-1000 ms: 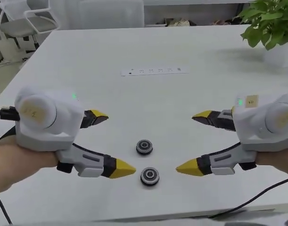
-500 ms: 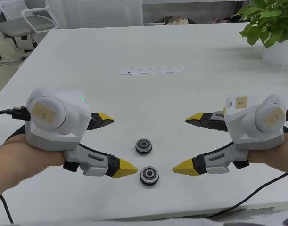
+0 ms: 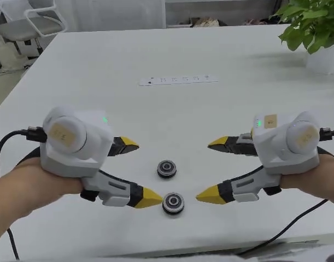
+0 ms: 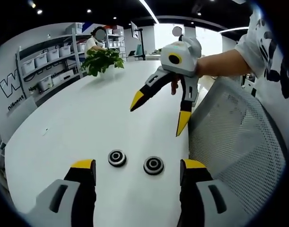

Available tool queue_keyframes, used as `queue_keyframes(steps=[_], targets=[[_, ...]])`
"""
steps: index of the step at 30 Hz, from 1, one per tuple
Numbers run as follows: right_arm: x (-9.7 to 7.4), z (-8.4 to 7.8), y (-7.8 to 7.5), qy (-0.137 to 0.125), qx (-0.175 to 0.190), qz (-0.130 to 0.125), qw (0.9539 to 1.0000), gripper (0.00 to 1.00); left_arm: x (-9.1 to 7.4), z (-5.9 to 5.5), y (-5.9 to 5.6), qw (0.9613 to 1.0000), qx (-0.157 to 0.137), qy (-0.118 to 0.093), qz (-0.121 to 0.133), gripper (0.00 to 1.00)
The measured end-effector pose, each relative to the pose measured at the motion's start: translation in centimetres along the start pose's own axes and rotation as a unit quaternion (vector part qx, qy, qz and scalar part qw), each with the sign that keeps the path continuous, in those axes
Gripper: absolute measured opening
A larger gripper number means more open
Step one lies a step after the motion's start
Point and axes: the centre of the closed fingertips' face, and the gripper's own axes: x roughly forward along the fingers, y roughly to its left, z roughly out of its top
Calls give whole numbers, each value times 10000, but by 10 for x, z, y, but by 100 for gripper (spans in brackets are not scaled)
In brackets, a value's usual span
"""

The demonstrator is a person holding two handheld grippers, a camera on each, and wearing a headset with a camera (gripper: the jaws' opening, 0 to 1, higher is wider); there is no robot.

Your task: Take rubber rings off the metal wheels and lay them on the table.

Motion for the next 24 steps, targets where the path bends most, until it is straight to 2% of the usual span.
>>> queue_keyframes(steps=[24], targets=[[19, -10, 6, 113, -53, 354, 9993, 60, 20, -13, -5, 9995, -15, 148, -280, 59]])
